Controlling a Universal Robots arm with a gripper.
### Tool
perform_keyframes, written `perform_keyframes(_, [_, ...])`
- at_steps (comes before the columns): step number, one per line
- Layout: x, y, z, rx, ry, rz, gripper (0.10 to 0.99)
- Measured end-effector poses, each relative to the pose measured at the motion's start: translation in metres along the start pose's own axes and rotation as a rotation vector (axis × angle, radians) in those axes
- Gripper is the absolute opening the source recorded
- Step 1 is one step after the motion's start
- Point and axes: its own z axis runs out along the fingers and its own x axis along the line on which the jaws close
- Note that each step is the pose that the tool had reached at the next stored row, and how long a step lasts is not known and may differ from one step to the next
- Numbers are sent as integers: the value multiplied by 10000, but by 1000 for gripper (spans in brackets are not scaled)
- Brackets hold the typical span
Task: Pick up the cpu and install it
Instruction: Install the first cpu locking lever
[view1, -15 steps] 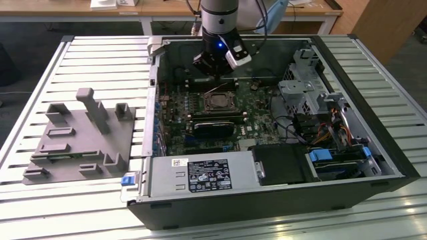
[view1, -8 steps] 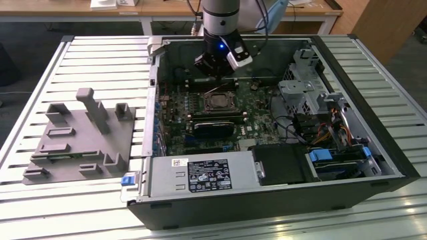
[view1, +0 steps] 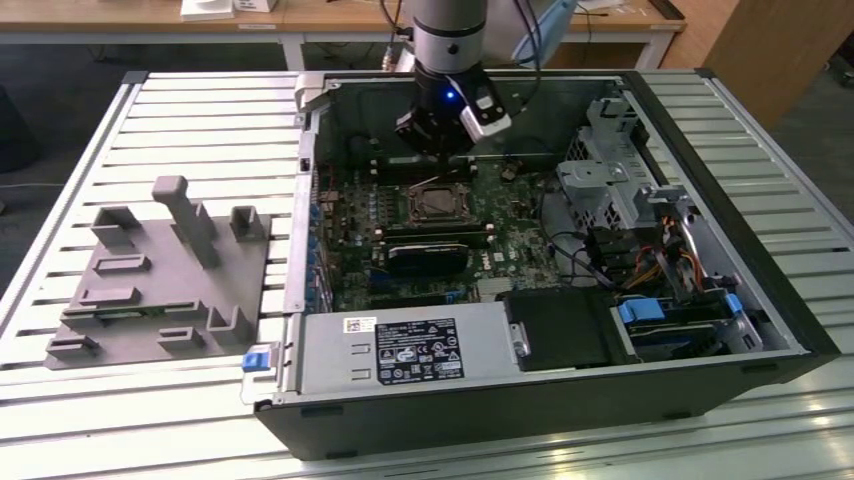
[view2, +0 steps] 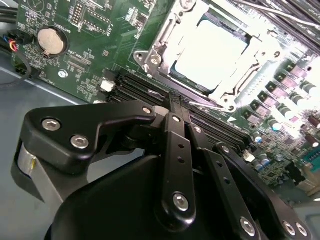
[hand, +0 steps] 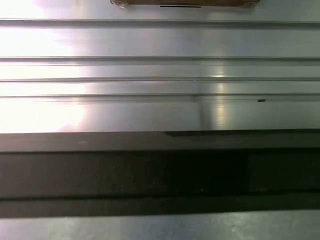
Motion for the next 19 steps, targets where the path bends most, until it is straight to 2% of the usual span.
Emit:
perform_keyframes(5, [-37,1,43,18,7,0,106])
perform_keyframes(12, [-43,-3,134,51,23,0,106])
perform_keyframes(19, [-44,-3,144,57,22,-2,106])
